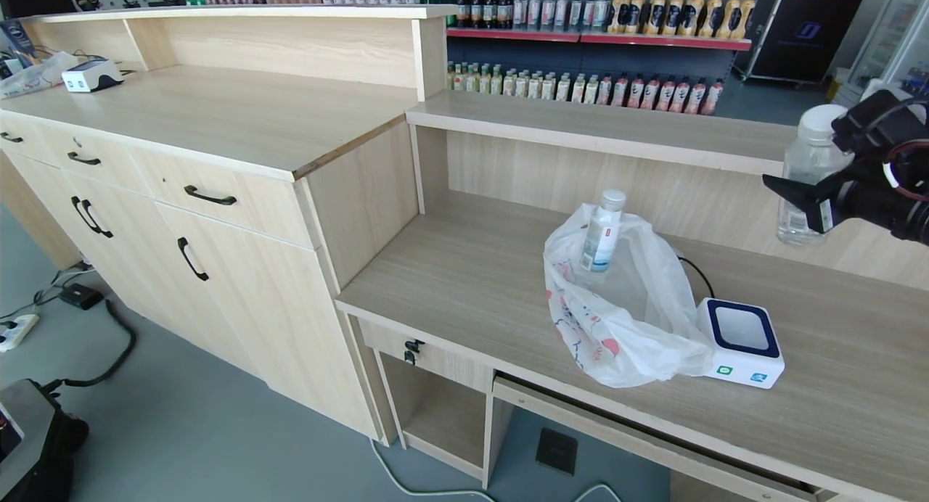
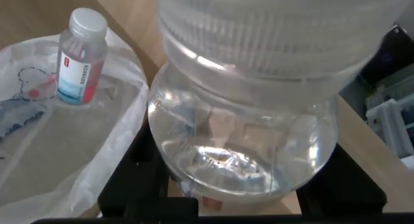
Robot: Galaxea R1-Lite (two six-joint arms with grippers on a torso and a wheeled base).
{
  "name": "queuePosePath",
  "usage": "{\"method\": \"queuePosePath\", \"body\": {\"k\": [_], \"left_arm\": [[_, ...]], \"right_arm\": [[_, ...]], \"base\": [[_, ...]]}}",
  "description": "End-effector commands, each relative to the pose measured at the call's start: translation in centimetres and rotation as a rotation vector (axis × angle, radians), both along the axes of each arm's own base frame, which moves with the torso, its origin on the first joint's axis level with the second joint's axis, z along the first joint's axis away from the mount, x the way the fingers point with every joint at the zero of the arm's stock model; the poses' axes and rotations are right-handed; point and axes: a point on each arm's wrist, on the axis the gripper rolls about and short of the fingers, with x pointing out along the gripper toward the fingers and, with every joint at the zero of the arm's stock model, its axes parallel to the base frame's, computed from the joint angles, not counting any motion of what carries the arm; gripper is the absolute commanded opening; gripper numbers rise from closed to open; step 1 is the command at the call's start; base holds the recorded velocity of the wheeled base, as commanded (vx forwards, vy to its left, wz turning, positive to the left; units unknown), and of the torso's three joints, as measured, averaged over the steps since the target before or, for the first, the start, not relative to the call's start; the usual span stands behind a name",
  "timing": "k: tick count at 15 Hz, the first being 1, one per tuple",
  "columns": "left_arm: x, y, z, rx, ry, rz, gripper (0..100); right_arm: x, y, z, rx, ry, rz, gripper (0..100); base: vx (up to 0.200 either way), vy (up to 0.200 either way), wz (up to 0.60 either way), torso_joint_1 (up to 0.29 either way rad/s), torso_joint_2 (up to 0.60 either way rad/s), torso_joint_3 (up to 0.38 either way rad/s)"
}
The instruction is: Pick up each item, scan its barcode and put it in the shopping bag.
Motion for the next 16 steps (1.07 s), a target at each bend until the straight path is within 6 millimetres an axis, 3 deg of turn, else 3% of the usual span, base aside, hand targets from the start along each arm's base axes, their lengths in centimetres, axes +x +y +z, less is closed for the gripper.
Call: {"method": "queuePosePath", "body": {"k": [1,6,10,16], "left_arm": [[0.0,0.0,0.0,0.000,0.000,0.000,100],[0.0,0.0,0.0,0.000,0.000,0.000,100],[0.0,0.0,0.0,0.000,0.000,0.000,100],[0.0,0.0,0.0,0.000,0.000,0.000,100]], "right_arm": [[1.5,-0.2,-2.5,-0.024,0.044,0.024,0],[3.3,-0.3,-4.8,-0.045,-0.025,0.135,0],[2.6,-1.5,-6.9,-0.148,-0.009,0.278,0],[3.1,-3.4,-8.6,-0.198,0.000,0.332,0]], "base": [[0.000,0.000,0.00,0.000,0.00,0.000],[0.000,0.000,0.00,0.000,0.00,0.000],[0.000,0.000,0.00,0.000,0.00,0.000],[0.000,0.000,0.00,0.000,0.00,0.000]]}}
